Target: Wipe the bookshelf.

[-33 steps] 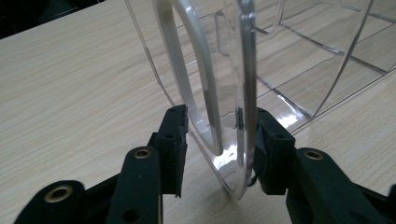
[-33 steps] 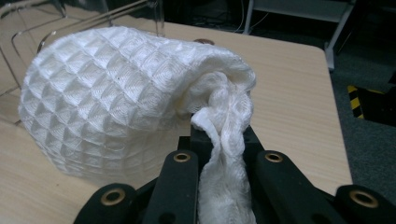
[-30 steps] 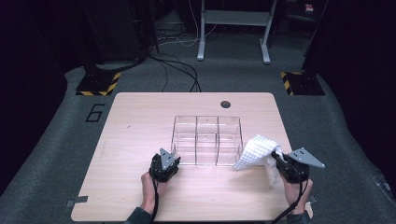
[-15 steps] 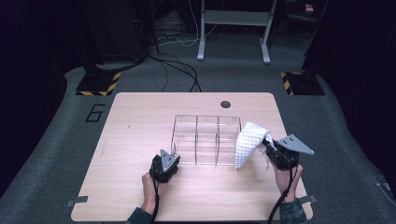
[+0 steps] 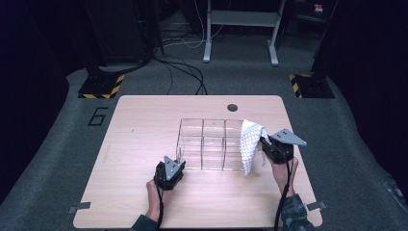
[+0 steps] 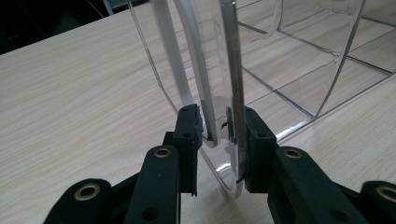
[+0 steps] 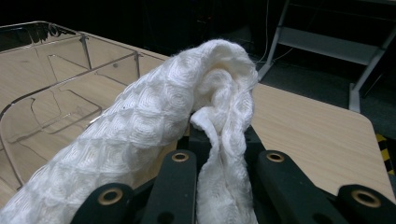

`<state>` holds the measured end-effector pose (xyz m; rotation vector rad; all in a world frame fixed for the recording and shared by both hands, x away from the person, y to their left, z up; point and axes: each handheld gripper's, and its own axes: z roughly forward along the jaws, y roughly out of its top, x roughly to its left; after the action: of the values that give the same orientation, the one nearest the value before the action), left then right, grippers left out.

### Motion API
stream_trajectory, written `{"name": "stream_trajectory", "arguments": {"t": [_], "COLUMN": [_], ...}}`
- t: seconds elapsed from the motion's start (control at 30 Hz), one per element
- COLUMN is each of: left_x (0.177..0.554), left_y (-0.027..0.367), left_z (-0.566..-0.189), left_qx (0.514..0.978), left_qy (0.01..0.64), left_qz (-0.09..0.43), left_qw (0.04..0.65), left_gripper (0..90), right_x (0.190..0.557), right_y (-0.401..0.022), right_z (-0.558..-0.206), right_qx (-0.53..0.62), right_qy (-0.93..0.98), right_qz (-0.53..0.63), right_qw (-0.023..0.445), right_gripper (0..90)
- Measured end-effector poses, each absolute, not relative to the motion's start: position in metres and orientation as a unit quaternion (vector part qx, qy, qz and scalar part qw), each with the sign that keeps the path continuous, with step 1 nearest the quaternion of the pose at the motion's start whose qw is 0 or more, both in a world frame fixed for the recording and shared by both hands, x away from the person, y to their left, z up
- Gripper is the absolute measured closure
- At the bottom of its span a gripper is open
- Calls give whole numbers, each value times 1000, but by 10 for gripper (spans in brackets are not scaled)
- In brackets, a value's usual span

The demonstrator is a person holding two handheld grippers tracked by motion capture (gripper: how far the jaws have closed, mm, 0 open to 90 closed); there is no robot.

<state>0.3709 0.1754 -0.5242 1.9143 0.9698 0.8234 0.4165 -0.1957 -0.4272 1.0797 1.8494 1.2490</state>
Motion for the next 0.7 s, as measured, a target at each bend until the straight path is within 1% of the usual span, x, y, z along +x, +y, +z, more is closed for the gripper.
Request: {"name": "stream_trajectory", "arguments": {"t": [0.2, 0.4, 0.47, 0.5, 0.6, 0.7], "left_x": [371, 371, 371, 371, 371, 371], "left_y": [175, 175, 175, 175, 175, 175], "left_z": [-524, -524, -524, -524, -524, -525], "left_qx": [760, 761, 761, 761, 762, 760], "left_qy": [382, 381, 380, 380, 380, 380], "left_qz": [331, 331, 331, 331, 332, 336], "left_qw": [408, 408, 407, 407, 407, 407], "left_gripper": [722, 722, 723, 723, 723, 724], "right_x": [433, 437, 441, 444, 452, 456], "right_y": [-192, -205, -206, -207, -200, -194], "right_z": [-435, -445, -450, -453, -463, -467], "right_qx": [421, 454, 465, 461, 445, 432], "right_qy": [711, 697, 706, 714, 738, 749], "right_qz": [465, 463, 448, 445, 444, 451], "right_qw": [319, 307, 289, 283, 246, 223], "right_gripper": [822, 823, 824, 824, 824, 824]}}
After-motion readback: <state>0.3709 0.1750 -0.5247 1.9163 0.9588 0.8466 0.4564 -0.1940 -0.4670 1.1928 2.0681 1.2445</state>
